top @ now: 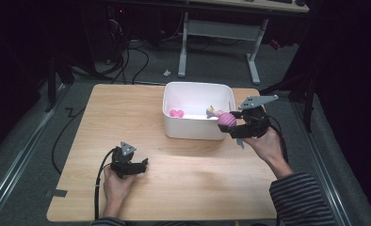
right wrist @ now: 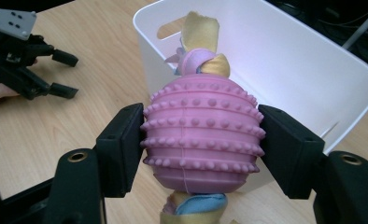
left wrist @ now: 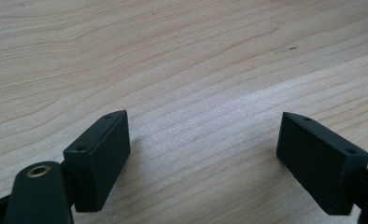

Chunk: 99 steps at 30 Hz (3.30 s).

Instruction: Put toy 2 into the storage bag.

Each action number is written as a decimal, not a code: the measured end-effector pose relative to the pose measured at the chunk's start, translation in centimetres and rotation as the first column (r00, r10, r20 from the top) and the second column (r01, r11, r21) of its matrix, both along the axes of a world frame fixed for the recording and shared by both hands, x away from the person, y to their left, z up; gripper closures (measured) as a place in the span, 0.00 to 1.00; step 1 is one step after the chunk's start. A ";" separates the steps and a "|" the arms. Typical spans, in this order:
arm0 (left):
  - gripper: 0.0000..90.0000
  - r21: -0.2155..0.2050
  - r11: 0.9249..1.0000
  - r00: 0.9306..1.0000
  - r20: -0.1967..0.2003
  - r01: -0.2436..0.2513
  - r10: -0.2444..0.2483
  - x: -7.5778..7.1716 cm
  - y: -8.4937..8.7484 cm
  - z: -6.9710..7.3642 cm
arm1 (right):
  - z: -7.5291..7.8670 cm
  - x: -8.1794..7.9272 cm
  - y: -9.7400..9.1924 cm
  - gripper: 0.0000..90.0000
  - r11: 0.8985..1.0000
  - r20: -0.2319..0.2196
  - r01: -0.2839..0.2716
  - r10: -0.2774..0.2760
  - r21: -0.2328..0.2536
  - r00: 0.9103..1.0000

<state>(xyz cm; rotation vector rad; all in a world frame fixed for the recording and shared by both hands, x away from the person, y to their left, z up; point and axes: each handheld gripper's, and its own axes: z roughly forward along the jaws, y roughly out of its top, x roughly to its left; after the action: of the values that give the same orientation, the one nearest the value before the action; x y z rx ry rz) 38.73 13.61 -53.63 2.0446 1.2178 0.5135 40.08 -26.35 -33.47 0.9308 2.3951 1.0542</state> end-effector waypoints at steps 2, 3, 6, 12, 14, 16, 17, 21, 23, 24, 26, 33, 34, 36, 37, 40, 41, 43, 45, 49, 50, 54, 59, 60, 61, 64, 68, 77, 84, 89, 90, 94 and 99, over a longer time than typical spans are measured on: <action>0.20 0.000 1.000 1.000 0.000 0.000 0.000 0.0 0.0 0.0 | 0.5 0.4 0.1 0.39 1.000 0.004 0.007 -0.007 -0.007 1.000; 0.20 0.000 1.000 1.000 0.001 0.001 -0.001 0.0 0.0 0.0 | 0.8 0.7 0.1 0.39 1.000 0.009 0.013 -0.013 -0.012 1.000; 0.20 0.000 1.000 1.000 0.001 -0.001 0.001 0.0 0.0 0.0 | 1.5 1.4 0.1 0.39 0.999 0.015 0.029 -0.029 -0.017 0.999; 0.20 0.000 1.000 1.000 0.001 0.000 0.000 0.0 0.0 0.0 | 1.9 2.5 0.3 0.39 0.999 0.015 0.034 -0.034 -0.022 0.999; 0.20 0.000 1.000 1.000 0.001 -0.001 0.001 0.0 0.0 0.0 | 2.1 3.0 0.4 0.39 0.999 0.014 0.037 -0.036 -0.028 0.999; 0.20 0.001 1.000 1.000 0.001 0.000 0.000 0.0 0.0 0.0 | 2.1 3.4 0.5 0.39 0.999 0.011 0.038 -0.038 -0.032 0.999; 0.20 0.001 1.000 1.000 0.001 0.000 0.000 0.0 0.0 0.0 | 2.2 3.5 0.6 0.39 0.999 0.012 0.039 -0.039 -0.033 0.999; 0.20 0.000 1.000 1.000 0.001 -0.001 0.001 0.0 0.0 0.0 | 2.2 4.3 0.9 0.39 0.999 0.010 0.038 -0.038 -0.038 0.999; 0.20 0.000 1.000 1.000 0.001 -0.001 0.001 0.0 0.0 0.0 | 2.1 4.6 1.1 0.39 0.998 0.007 0.037 -0.037 -0.046 0.999; 0.20 0.000 1.000 1.000 0.001 -0.001 0.001 0.0 0.0 0.0 | 2.1 4.8 1.2 0.39 0.998 0.008 0.034 -0.034 -0.052 0.999; 0.20 -0.001 1.000 1.000 0.001 -0.001 0.001 0.0 0.0 0.0 | 2.0 5.1 1.5 0.39 0.998 0.001 0.035 -0.035 -0.054 0.999; 0.21 -0.001 1.000 1.000 0.002 -0.002 0.002 0.0 0.0 0.0 | 1.5 6.5 2.4 0.39 0.997 -0.027 0.032 -0.034 -0.072 0.999; 0.21 -0.001 1.000 1.000 0.002 -0.002 0.002 0.0 0.0 0.0 | 1.4 6.6 2.5 0.39 0.996 -0.031 0.029 -0.032 -0.081 0.999; 0.21 -0.001 1.000 1.000 0.002 -0.002 0.002 0.0 0.0 0.0 | 1.2 6.9 2.8 0.39 0.995 -0.035 0.026 -0.029 -0.094 0.999; 0.21 -0.001 1.000 1.000 0.002 -0.002 0.002 0.0 0.0 0.0 | 1.0 7.1 3.0 0.39 0.995 -0.035 0.020 -0.024 -0.100 0.999; 0.21 -0.002 1.000 1.000 0.000 -0.002 0.002 0.0 0.0 0.0 | 0.7 7.4 3.5 0.39 0.994 -0.048 0.016 -0.022 -0.111 0.999; 0.21 -0.001 1.000 1.000 0.000 -0.001 0.001 0.0 0.0 0.0 | 0.6 7.6 3.6 0.39 0.993 -0.049 0.010 -0.016 -0.115 0.999; 0.21 -0.002 1.000 1.000 0.000 -0.002 0.002 0.0 0.0 0.0 | 0.4 7.8 3.9 0.39 0.992 -0.055 0.006 -0.013 -0.126 0.998; 0.21 -0.002 1.000 1.000 0.000 -0.002 0.002 0.0 0.0 0.0 | 0.0 8.0 4.2 0.39 0.991 -0.063 -0.001 -0.008 -0.132 0.998; 0.21 -0.002 1.000 1.000 0.000 -0.002 0.002 0.0 0.0 0.0 | -0.6 8.5 4.7 0.38 0.988 -0.085 -0.009 -0.004 -0.151 0.996; 0.21 -0.002 1.000 1.000 0.000 -0.002 0.002 0.0 0.0 0.0 | -0.7 8.5 4.8 0.38 0.988 -0.091 -0.006 -0.008 -0.154 0.996; 0.21 -0.002 1.000 1.000 0.000 -0.002 0.002 0.0 0.0 0.0 | -1.2 8.8 5.1 0.38 0.986 -0.108 -0.020 0.002 -0.165 0.994; 0.21 -0.003 1.000 1.000 0.000 -0.003 0.003 0.0 0.0 0.0 | -1.6 9.1 5.3 0.38 0.985 -0.123 -0.020 -0.001 -0.173 0.992; 0.21 -0.003 1.000 1.000 0.000 -0.003 0.003 0.0 0.0 0.0 | -1.7 9.1 5.4 0.38 0.985 -0.129 -0.022 -0.001 -0.172 0.992; 0.21 -0.003 1.000 1.000 0.000 -0.003 0.003 0.0 0.0 0.0 | -1.7 9.1 5.4 0.38 0.985 -0.129 -0.022 -0.001 -0.172 0.992; 0.21 -0.003 1.000 1.000 0.000 -0.003 0.003 0.0 0.0 0.0 | -1.9 9.2 5.6 0.38 0.984 -0.132 -0.028 0.004 -0.178 0.991; 0.21 -0.004 1.000 1.000 0.000 -0.003 0.003 0.0 0.0 0.0 | -2.0 9.3 5.7 0.38 0.983 -0.144 -0.031 0.005 -0.182 0.990; 0.21 -0.004 1.000 1.000 0.000 -0.003 0.003 0.0 0.0 0.0 | -2.1 9.5 5.5 0.34 0.989 -0.166 -0.028 0.003 -0.148 0.986; 0.22 -0.004 1.000 1.000 0.000 -0.004 0.004 0.0 0.1 0.0 | -2.0 9.0 5.0 0.34 0.991 -0.144 -0.018 -0.001 -0.130 0.990; 0.22 -0.004 1.000 1.000 0.000 -0.004 0.004 0.0 0.1 0.0 | -1.1 8.2 4.1 0.35 0.996 -0.086 0.011 -0.018 -0.084 0.996; 0.22 -0.005 1.000 1.000 0.000 -0.004 0.004 0.0 0.1 0.0 | -0.7 7.7 3.6 0.36 0.998 -0.067 0.021 -0.025 -0.061 0.997; 0.22 -0.004 1.000 1.000 0.000 -0.004 0.004 0.0 0.1 0.0 | -0.4 6.9 2.8 0.37 0.998 -0.042 0.040 -0.042 -0.037 0.998; 0.22 -0.005 1.000 1.000 0.000 -0.004 0.004 0.0 0.1 0.0 | 0.0 5.9 1.2 0.38 0.998 -0.030 0.069 -0.068 0.005 0.997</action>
<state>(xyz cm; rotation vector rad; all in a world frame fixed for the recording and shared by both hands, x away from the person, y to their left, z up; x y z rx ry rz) 38.72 13.66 -53.61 2.0387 1.2220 0.5123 45.93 -25.12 -33.52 1.0302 2.3672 1.0300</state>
